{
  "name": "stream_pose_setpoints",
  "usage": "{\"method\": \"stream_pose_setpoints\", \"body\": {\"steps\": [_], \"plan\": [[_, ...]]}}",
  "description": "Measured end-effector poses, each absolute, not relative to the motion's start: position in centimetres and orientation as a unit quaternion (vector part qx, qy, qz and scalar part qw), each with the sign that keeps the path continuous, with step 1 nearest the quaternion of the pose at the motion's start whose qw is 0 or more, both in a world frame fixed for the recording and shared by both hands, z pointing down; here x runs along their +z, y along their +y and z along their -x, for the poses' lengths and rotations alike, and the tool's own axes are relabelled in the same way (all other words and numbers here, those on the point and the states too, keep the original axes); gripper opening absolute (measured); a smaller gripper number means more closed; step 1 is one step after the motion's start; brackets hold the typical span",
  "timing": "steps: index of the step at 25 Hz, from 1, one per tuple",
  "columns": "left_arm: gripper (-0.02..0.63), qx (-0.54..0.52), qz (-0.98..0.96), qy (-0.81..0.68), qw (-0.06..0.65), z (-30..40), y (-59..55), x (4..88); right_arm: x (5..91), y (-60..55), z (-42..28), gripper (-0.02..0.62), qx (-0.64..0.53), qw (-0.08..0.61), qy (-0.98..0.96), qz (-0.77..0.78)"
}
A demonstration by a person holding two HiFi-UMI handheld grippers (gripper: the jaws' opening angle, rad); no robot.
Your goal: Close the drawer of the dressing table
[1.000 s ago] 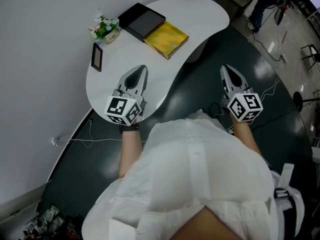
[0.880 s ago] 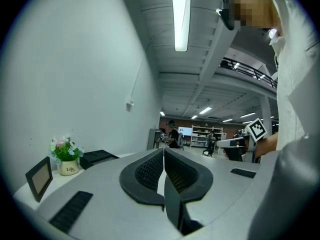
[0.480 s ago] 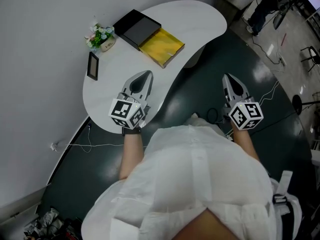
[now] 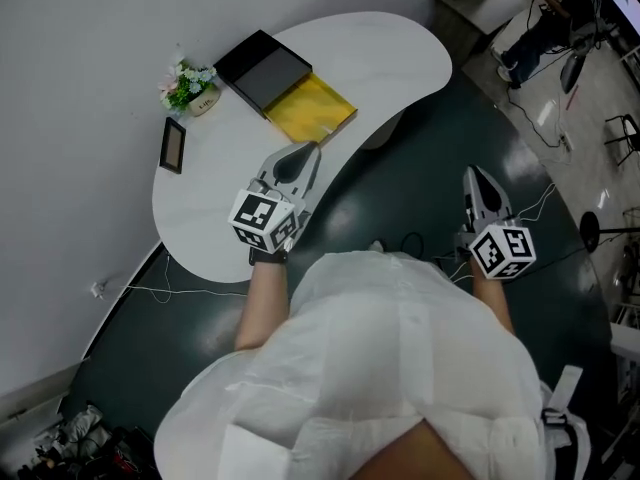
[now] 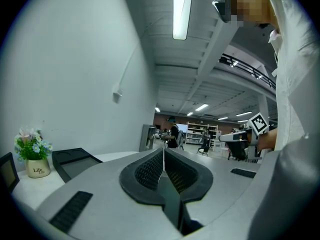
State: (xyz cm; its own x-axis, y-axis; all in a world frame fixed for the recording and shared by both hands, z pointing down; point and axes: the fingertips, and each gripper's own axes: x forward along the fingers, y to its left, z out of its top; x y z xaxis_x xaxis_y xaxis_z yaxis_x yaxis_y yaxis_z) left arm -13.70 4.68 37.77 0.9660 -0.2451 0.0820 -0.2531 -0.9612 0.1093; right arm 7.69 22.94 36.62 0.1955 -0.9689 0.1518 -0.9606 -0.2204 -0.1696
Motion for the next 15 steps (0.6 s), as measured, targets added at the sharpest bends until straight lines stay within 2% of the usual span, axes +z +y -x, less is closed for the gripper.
{"method": "stream_pose_setpoints", "body": {"steps": [7, 15], "plan": [[0.018, 0.041, -0.988, -0.139, 0.061, 9.3, 4.5, 37.6, 36.2, 23.4, -13.4, 0.009, -0.120, 0.027, 0.625, 0.771], [0.018, 0.061, -0.980, -0.174, 0.080, 9.4, 2.7, 40.2, 37.9, 19.5, -15.0, 0.009, -0.137, 0.019, 0.647, 0.749]]}}
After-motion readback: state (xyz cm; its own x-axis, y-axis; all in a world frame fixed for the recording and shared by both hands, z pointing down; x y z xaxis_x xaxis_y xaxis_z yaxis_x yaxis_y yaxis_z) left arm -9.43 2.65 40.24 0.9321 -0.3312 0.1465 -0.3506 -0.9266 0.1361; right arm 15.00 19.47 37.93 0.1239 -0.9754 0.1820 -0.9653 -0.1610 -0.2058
